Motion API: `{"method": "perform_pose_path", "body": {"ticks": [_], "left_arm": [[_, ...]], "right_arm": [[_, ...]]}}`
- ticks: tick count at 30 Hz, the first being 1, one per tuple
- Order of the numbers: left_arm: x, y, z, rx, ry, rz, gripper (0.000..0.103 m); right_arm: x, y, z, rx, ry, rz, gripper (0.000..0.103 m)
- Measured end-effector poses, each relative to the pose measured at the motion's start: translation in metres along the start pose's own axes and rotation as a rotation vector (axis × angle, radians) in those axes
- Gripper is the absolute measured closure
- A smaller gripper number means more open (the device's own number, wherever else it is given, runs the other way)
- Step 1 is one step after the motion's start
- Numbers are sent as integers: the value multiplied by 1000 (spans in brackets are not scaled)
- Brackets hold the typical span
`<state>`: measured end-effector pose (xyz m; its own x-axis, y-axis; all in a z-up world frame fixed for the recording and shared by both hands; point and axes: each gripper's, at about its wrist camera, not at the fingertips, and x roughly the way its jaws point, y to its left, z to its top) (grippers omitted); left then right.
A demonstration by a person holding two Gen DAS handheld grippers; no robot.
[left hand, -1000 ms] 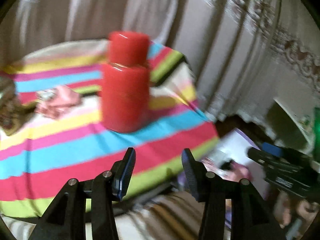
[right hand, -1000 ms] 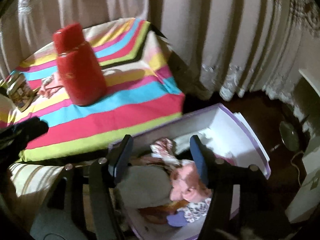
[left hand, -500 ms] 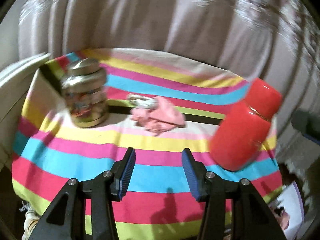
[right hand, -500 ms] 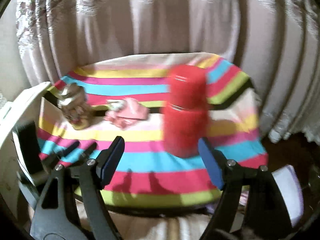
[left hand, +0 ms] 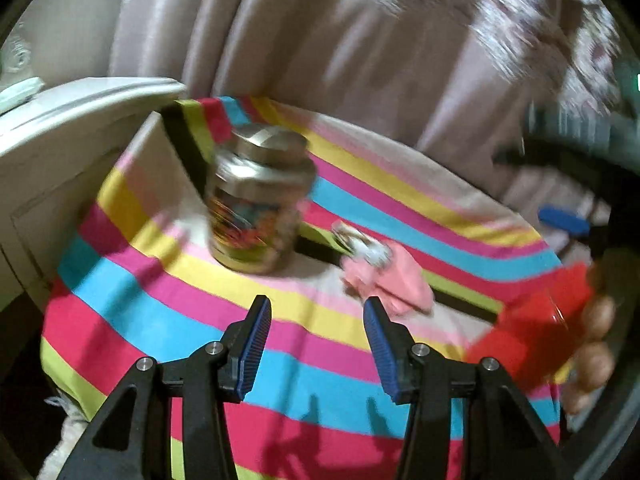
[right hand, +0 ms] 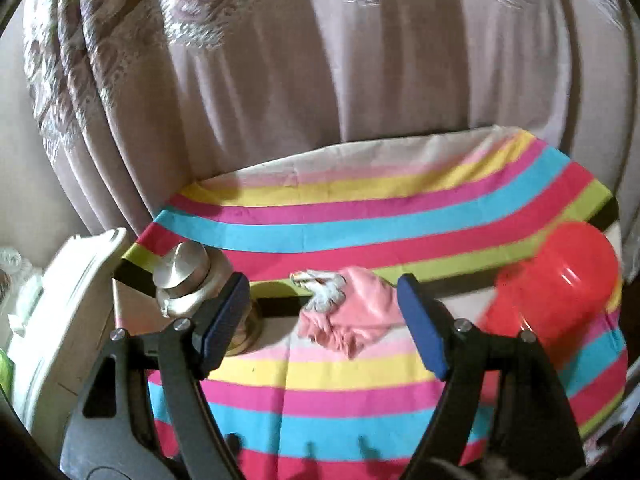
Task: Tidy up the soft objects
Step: 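Move both open tools back over the last clothes on the bed, then grasp the white floral cloth with the left tool while the right grasps the pink elephant fleece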
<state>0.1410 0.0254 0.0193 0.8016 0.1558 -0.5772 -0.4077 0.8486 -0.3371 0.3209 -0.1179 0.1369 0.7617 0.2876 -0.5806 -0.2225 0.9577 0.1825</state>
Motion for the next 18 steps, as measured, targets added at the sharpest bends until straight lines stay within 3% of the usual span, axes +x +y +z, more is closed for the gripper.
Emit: {"method": "perform_pose_path", "body": {"ticks": [4,8,13,18], "left_arm": [[10,13,20,-19,-35,33,51],[29,0,49,39,-67,37,50],[65,-36,82,180,-98,21,41],[134,-83,96,349,-14,-18,39]], "right_arm": [[27,-3,-4,-38,14,-27,24],[65,-25,-29,-31,65,-65,24],[110,-52,-55,-20,149,-60,24],[152,-70,-80,-31,249,-41,24]]}}
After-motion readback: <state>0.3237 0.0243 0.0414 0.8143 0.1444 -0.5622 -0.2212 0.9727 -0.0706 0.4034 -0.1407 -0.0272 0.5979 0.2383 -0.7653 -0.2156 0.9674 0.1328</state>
